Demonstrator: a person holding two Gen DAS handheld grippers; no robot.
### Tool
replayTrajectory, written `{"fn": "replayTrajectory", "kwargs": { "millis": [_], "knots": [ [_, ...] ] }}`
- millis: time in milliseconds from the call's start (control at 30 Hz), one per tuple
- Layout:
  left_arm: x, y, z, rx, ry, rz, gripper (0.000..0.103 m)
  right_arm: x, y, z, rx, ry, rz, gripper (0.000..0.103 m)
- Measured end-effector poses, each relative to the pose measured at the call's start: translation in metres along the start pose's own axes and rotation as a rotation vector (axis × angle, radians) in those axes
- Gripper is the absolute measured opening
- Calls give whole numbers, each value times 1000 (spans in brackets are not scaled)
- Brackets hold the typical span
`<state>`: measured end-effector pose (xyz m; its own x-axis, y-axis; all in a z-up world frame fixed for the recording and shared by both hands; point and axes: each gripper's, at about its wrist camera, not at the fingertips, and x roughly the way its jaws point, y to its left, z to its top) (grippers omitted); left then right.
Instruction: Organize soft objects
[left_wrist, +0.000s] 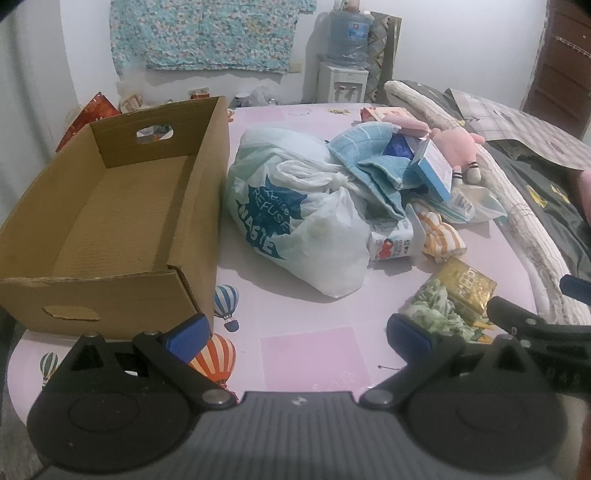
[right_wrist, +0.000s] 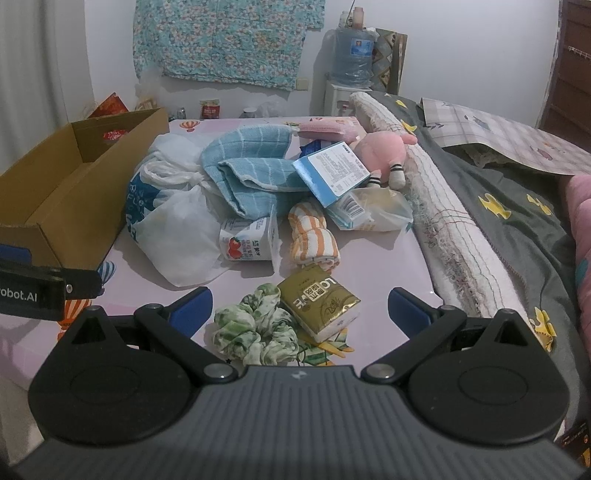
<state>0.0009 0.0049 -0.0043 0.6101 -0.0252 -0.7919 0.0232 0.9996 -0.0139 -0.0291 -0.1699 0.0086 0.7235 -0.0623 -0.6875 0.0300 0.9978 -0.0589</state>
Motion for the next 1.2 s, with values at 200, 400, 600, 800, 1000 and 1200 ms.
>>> {"fn": "replayTrajectory", "kwargs": {
  "millis": [200,400,600,800,1000,1200],
  "knots": [
    [0,-1,0,7,6,-9,103,0,-1,0,-1,1,0,102],
    [-1,-2,1,15,7,-15,103,0,-1,1,-2,1,0,102],
    [-2,-4,0,28,5,-28,103,-1,-6,3,6,-1,0,102],
    [-2,-7,1,41,7,-37,103,-1,-6,3,7,-2,1,102],
    [-2,-8,0,40,7,-37,103,-1,-6,3,6,-2,2,102],
    [-3,-8,0,40,3,-40,103,-2,-5,3,-3,-2,0,102]
  ]
}}
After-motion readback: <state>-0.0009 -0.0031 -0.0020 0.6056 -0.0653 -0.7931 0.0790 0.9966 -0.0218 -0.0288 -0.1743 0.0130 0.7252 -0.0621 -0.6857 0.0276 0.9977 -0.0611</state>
